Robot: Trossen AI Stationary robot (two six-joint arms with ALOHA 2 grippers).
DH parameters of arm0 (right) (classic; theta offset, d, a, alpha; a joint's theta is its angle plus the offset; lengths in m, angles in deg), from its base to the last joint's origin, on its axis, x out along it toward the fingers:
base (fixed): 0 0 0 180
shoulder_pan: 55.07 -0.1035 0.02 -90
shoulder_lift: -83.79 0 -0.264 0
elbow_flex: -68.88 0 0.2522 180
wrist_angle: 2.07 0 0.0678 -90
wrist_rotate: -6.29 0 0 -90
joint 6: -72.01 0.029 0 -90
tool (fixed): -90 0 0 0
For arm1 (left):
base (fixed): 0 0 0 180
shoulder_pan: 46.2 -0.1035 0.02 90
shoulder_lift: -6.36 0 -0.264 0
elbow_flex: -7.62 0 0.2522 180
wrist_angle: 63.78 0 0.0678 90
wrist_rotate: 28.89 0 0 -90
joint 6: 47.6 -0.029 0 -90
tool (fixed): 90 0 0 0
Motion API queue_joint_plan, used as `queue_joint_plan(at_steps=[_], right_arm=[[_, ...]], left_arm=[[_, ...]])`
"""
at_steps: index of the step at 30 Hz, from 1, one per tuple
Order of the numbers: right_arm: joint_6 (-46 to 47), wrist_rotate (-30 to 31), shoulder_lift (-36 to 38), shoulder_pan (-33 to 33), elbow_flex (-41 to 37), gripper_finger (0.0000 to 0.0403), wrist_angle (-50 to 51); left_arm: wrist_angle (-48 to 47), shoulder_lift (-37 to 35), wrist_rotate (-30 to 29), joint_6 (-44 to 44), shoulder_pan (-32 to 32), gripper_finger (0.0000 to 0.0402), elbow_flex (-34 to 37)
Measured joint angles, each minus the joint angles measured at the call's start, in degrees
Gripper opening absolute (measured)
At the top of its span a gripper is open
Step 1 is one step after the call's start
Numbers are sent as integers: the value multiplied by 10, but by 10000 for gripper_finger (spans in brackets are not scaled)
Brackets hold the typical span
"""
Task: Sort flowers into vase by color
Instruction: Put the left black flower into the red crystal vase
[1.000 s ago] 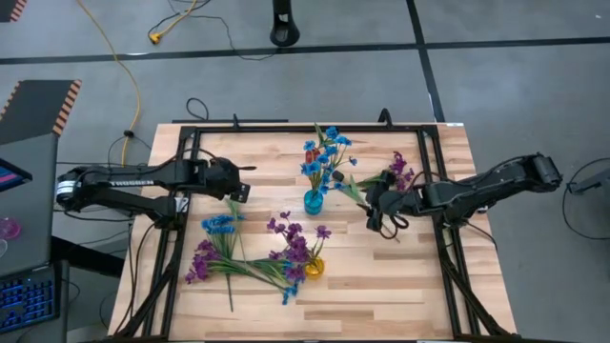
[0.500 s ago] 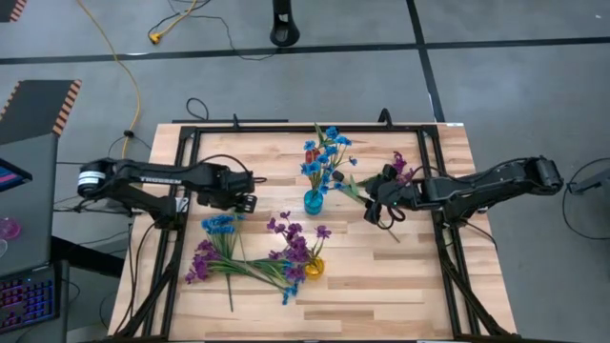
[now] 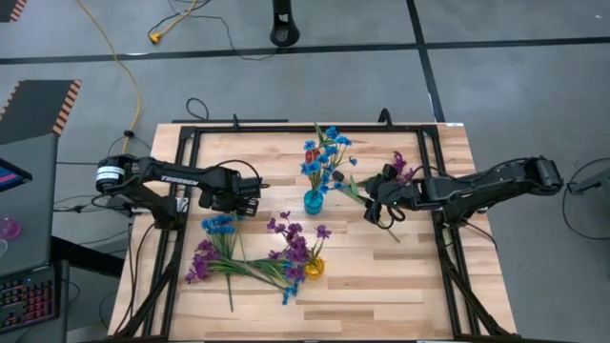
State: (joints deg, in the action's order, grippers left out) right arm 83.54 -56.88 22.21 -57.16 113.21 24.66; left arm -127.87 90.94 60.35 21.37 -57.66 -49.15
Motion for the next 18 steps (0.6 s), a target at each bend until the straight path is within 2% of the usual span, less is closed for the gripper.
queue_joint_plan(at_steps=[6,18], right_arm=[[-2,0,0,0,0,240,0],[-2,1,0,0,0,240,0]], left_arm=[[2,-2,-13,9,0,196,0],[3,-2,-26,20,0,107,0]])
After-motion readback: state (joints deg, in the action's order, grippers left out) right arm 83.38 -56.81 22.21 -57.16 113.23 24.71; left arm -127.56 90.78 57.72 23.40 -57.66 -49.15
